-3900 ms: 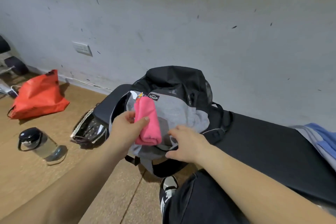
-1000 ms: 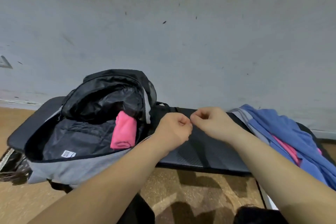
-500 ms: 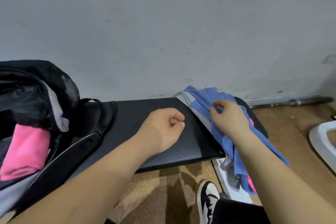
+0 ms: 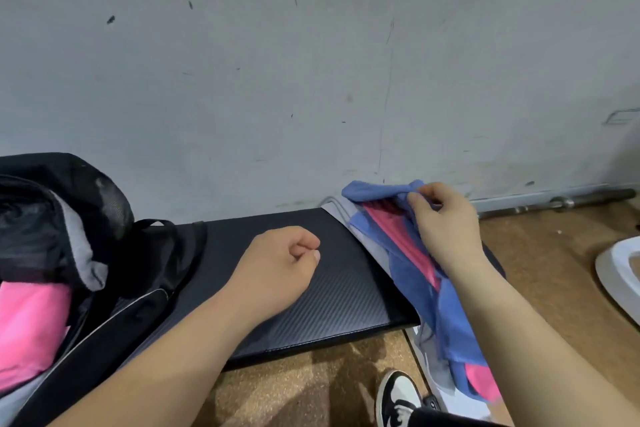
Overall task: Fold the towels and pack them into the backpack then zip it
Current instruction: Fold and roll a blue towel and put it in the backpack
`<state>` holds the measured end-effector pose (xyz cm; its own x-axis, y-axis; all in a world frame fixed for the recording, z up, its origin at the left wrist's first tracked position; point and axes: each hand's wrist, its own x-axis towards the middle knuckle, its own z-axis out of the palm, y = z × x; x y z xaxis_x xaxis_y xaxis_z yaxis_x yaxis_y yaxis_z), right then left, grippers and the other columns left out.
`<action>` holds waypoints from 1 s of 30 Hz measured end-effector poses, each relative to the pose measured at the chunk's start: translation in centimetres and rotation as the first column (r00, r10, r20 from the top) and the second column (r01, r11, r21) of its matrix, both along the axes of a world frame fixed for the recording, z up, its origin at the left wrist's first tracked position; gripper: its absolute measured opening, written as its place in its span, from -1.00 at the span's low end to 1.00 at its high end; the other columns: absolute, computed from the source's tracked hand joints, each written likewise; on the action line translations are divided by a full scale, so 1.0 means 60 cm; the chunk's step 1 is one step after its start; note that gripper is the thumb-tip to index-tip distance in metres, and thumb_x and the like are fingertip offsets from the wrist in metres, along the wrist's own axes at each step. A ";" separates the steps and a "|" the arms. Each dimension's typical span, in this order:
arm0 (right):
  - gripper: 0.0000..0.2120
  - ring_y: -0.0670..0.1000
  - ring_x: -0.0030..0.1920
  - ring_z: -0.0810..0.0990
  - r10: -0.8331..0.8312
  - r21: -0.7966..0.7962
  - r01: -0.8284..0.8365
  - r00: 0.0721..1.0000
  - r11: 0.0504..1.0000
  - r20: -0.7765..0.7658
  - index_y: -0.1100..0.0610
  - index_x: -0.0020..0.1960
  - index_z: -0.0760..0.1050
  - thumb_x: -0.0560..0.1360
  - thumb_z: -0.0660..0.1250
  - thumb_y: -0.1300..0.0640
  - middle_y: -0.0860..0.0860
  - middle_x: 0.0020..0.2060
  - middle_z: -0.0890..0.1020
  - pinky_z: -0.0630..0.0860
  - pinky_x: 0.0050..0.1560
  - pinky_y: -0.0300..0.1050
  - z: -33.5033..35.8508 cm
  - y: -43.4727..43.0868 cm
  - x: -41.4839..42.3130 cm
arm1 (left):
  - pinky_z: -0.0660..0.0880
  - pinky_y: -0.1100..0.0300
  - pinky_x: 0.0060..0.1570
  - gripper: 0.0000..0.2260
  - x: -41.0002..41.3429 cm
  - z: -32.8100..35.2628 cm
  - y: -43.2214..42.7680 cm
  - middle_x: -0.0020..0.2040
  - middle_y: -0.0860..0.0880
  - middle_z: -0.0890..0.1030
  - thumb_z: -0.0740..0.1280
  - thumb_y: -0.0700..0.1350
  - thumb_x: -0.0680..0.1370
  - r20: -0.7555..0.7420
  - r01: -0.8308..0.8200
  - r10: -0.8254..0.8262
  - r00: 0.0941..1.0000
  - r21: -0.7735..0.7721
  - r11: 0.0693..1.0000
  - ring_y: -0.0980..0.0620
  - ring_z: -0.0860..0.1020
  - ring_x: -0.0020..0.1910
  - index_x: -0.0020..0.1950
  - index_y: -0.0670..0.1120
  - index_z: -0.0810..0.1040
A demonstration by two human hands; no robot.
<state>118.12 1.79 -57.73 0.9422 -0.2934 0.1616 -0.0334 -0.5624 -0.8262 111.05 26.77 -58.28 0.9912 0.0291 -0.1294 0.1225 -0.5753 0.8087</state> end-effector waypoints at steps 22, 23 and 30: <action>-0.78 0.16 -0.02 0.70 0.569 0.650 -0.356 0.809 0.672 -0.146 0.14 0.00 0.37 0.75 0.12 0.05 0.18 -0.09 0.77 0.60 0.06 -0.03 0.058 0.234 -0.126 | 0.58 0.29 0.11 -0.68 -0.077 0.042 0.132 0.14 0.14 0.68 0.49 -0.07 0.56 0.069 -0.029 0.041 0.997 -0.158 0.987 0.27 0.66 0.04 0.30 0.12 0.58; -0.79 0.20 -0.04 0.71 0.554 0.666 -0.328 0.818 0.670 -0.155 0.15 0.01 0.39 0.75 0.13 0.06 0.21 -0.10 0.77 0.64 0.02 -0.02 0.057 0.246 -0.132 | 0.59 0.24 0.15 -0.62 -0.087 0.036 0.130 0.18 0.13 0.67 0.47 -0.10 0.57 0.035 0.040 -0.034 0.999 -0.168 0.985 0.25 0.67 0.08 0.37 0.11 0.55; -0.86 0.18 -0.23 0.68 0.589 0.764 -0.317 0.802 0.562 -0.101 0.15 -0.07 0.48 0.67 0.28 0.19 0.23 -0.09 0.73 0.63 -0.05 0.15 0.065 0.303 -0.146 | 0.61 0.12 0.00 -0.74 -0.106 0.026 0.161 -0.16 0.00 0.70 0.43 -0.17 0.58 0.026 0.036 -0.030 0.999 -0.245 0.969 0.11 0.62 -0.16 0.24 0.06 0.64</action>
